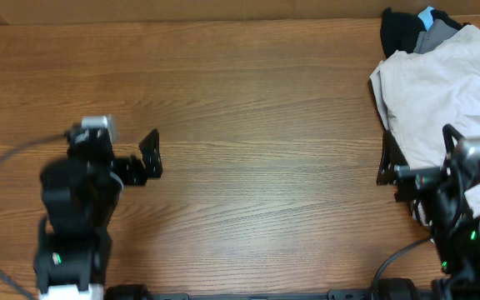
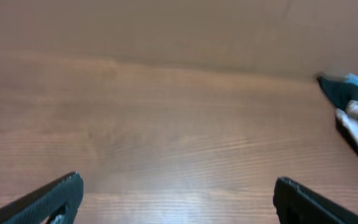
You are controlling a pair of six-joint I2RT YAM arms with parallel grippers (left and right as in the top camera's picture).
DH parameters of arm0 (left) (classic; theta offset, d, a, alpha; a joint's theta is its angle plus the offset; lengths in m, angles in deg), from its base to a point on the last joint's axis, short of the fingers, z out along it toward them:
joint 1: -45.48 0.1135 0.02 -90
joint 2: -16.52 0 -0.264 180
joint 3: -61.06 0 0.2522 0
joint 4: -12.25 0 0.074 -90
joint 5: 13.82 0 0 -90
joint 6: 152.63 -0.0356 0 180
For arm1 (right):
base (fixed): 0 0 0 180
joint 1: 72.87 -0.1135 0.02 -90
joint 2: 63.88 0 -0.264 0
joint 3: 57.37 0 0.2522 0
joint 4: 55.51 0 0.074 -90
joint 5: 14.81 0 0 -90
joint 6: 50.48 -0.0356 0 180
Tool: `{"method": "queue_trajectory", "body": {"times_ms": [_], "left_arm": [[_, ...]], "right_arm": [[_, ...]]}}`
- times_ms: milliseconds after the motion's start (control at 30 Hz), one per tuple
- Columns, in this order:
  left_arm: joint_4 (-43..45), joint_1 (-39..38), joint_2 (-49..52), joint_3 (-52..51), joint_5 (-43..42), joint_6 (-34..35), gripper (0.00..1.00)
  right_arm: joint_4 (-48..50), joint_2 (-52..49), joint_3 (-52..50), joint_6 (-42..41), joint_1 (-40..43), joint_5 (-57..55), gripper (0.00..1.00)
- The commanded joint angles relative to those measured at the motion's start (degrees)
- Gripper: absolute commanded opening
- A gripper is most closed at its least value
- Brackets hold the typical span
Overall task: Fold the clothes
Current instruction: 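Raise both arms and move the right gripper toward the clothes pile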
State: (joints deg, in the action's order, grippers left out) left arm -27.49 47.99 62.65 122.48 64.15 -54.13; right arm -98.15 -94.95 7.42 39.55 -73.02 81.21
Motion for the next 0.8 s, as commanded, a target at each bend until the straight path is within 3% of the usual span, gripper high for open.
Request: {"method": "queue_trajectory", "body": {"times_ms": [0, 233, 367, 533, 700, 767], "left_arm": [[-7.5, 0.1, 9.9, 12.6, -4.5, -5.0, 1.00], [-20.6, 0.1, 25.4, 25.9, -5.0, -9.1, 1.00], [-21.9, 0.1, 31.4, 26.3, -10.4, -9.2, 1.00], [-23.5, 0.1, 38.1, 26.2, -10.1, -9.2, 1.00], [-22.4, 0.1, 44.4, 26.2, -11.0, -9.1, 1.00], [-22.2, 0.1, 46.6, 26.2, -11.7, -9.2, 1.00]], "right_arm": [[-6.5, -8.1, 8.8, 0.0, -0.1, 0.0, 1.00], [-19.2, -26.2, 20.0, -0.2, -0.1, 1.9, 1.00], [-20.0, -35.1, 20.6, -0.2, -0.1, 4.3, 1.00], [-22.9, -44.2, 20.6, -0.2, -0.1, 14.7, 1.00], [-23.7, -50.5, 20.6, -0.5, 0.0, 17.0, 1.00], [-22.8, -51.3, 20.6, -4.9, 1.7, 16.2, 1.00]]}}
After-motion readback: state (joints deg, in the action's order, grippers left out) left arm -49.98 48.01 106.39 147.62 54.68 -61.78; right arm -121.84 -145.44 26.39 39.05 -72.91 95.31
